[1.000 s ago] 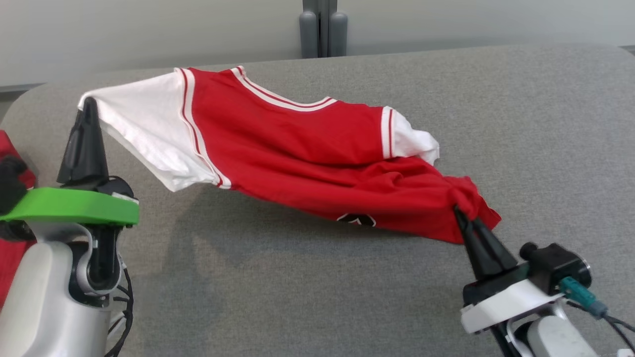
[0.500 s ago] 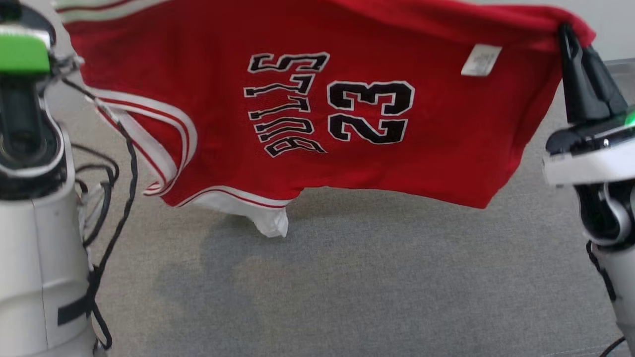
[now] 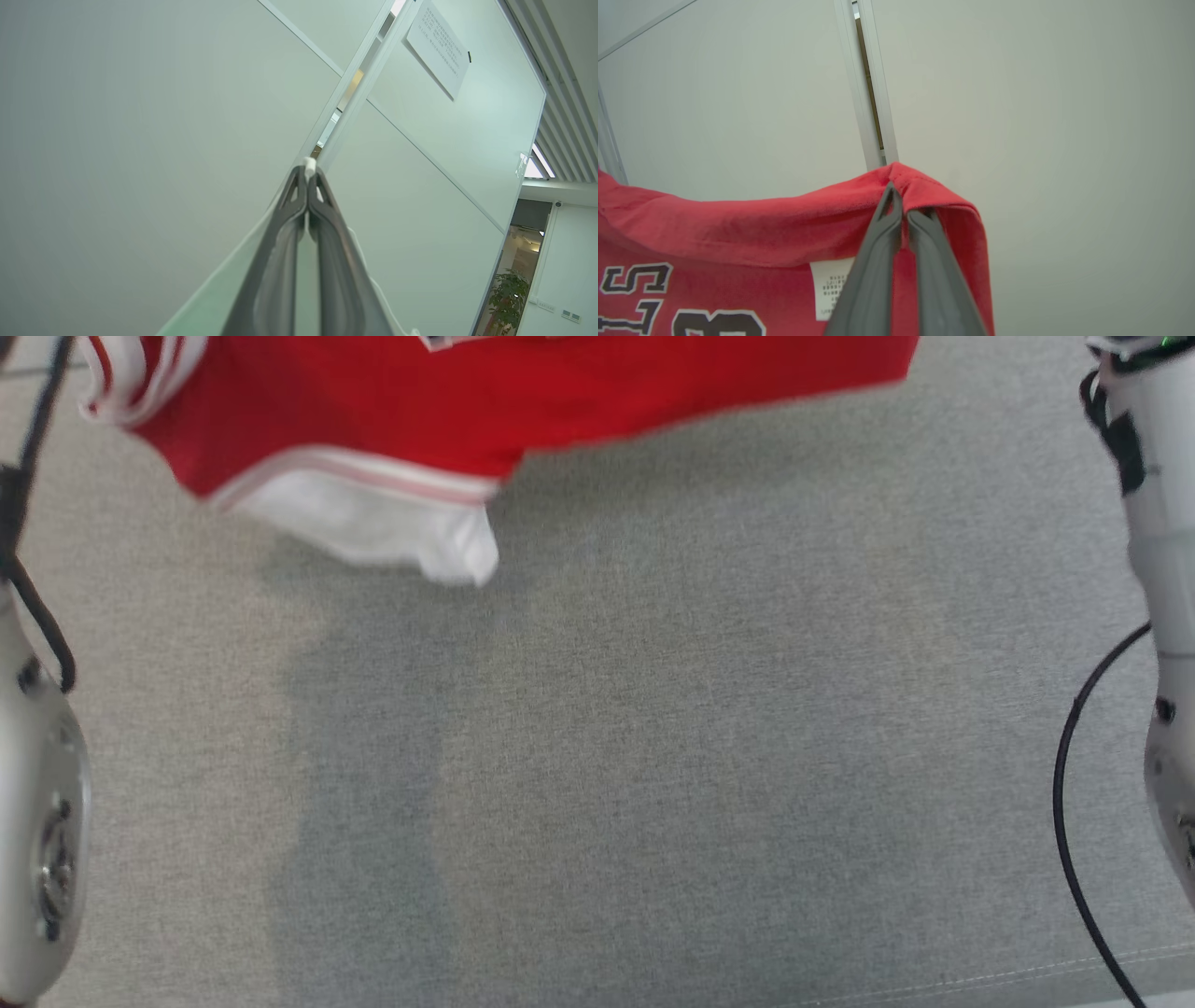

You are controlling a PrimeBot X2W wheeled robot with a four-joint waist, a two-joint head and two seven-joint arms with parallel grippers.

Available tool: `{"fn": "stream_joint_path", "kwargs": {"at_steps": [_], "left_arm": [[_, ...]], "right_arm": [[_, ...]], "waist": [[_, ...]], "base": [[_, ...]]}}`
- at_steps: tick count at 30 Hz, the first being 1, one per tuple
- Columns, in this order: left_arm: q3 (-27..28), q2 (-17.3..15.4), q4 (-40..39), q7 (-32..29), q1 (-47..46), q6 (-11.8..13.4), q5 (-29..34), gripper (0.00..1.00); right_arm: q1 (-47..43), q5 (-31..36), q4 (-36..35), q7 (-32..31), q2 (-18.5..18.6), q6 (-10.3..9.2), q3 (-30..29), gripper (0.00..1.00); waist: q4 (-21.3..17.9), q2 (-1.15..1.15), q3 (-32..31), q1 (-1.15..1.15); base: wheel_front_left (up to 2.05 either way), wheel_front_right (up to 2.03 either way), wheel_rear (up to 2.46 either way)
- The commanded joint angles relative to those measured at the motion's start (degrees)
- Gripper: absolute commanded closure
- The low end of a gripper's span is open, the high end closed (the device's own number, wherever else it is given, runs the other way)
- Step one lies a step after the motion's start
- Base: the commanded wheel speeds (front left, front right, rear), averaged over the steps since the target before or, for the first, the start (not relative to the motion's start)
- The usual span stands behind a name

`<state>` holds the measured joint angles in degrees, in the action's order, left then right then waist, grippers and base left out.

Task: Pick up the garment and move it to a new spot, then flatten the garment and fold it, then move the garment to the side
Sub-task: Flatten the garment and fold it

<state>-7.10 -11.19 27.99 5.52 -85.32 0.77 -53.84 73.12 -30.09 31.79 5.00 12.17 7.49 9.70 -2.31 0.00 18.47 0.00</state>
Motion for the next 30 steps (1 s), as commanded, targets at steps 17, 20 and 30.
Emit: {"fn": "stream_joint_path", "kwargs": {"at_steps": [17, 20, 30], "left_arm": [[0.8, -0.3, 7.7, 8.7, 5.4, -8.3, -8.2, 1.00], [0.6, -1.3, 4.3, 8.3, 14.0, -8.3, -10.7, 1.00], [3.4, -4.4, -8.5, 5.3, 43.1, -2.6, -14.9, 1.00]], "right_arm": [[3.1, -17.1, 9.5, 2.4, 6.6, 0.00, 13.1, 1.00], [-2.8, -23.9, 6.7, -0.2, 8.4, 0.01, 15.6, 1.00], [-23.1, -39.5, -4.1, -6.2, 17.9, -0.04, 19.8, 1.00]], "waist": [[6.8, 0.00, 16.6, 0.00], [6.4, 0.00, 14.3, 0.00], [4.9, 0.00, 4.9, 0.00]], "base": [[0.00, 0.00, 0.00], [0.00, 0.00, 0.00], [0.00, 0.00, 0.00]]}}
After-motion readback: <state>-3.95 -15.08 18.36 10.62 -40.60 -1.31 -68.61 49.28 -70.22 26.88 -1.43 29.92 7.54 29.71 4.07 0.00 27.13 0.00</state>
